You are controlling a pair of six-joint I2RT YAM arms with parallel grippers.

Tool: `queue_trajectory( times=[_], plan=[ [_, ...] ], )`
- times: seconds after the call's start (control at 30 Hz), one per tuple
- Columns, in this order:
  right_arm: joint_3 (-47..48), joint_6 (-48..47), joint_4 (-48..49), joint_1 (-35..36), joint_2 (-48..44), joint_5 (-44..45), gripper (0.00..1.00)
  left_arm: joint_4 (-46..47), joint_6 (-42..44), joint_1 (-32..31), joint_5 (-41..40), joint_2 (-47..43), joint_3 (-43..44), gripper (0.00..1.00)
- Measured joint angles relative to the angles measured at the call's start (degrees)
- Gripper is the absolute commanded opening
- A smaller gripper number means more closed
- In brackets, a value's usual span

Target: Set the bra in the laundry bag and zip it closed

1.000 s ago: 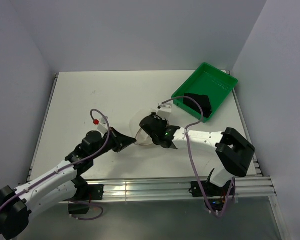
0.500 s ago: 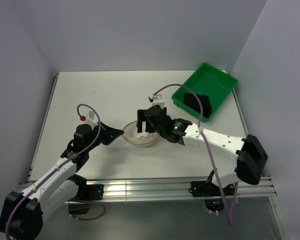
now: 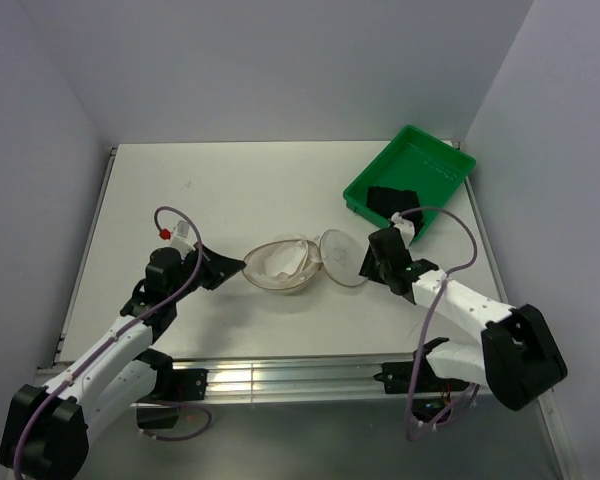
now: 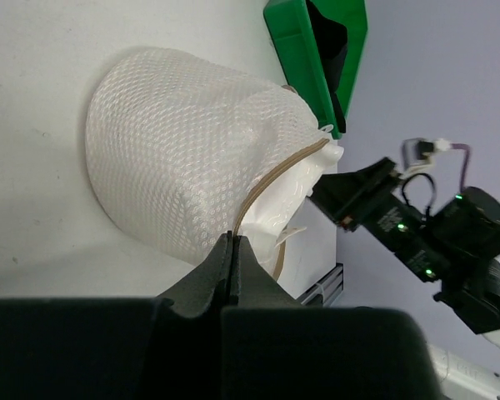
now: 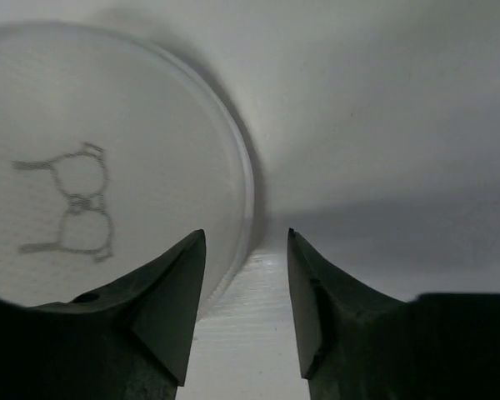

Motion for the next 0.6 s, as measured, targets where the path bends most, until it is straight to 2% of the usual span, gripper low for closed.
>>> queue_trajectory(
  times=[0.03, 0.17, 0.33, 0.37, 0.4, 0.43, 0.47, 0.6],
  plan=[
    [-0.90, 0.31, 0.33, -0.33, 1.81, -0.92, 0.56, 0.00, 0.15, 0.00, 0.02, 0.00, 0.00, 0.00],
    [-3.08, 1.62, 4.68, -0.59, 6.80, -3.85, 0.58, 0.07, 0.48, 0.00, 0.24, 0.28, 0.00, 0.00],
    [-2.75, 2.93, 11.10, -1.03, 9.97, -5.29, 0.55, 0.02, 1.25, 0.00, 0.50, 0.76, 0.02, 0.00],
    [-2.75, 3.19, 11.93, -1.14, 10.34, -5.33, 0.49, -0.07, 1.36, 0.00, 0.50, 0.76, 0.11, 0.00],
    [-2.78, 3.43, 12.68, -1.31, 10.71, -5.49, 0.26, -0.15, 1.46, 0.00, 0.50, 0.79, 0.31, 0.00],
    [-2.84, 3.43, 13.29, -1.55, 11.15, -5.66, 0.16, -0.26, 1.57, 0.00, 0.48, 0.81, 0.50, 0.00],
    [-3.02, 4.17, 13.81, -1.75, 11.54, -5.88, 0.01, -0.57, 1.77, 0.00, 0.48, 0.83, 0.90, 0.00],
    [-3.82, 5.49, 15.21, -1.99, 10.51, -5.33, 0.00, -0.87, 2.60, 0.00, 0.48, 1.11, 2.36, 0.00]
  ],
)
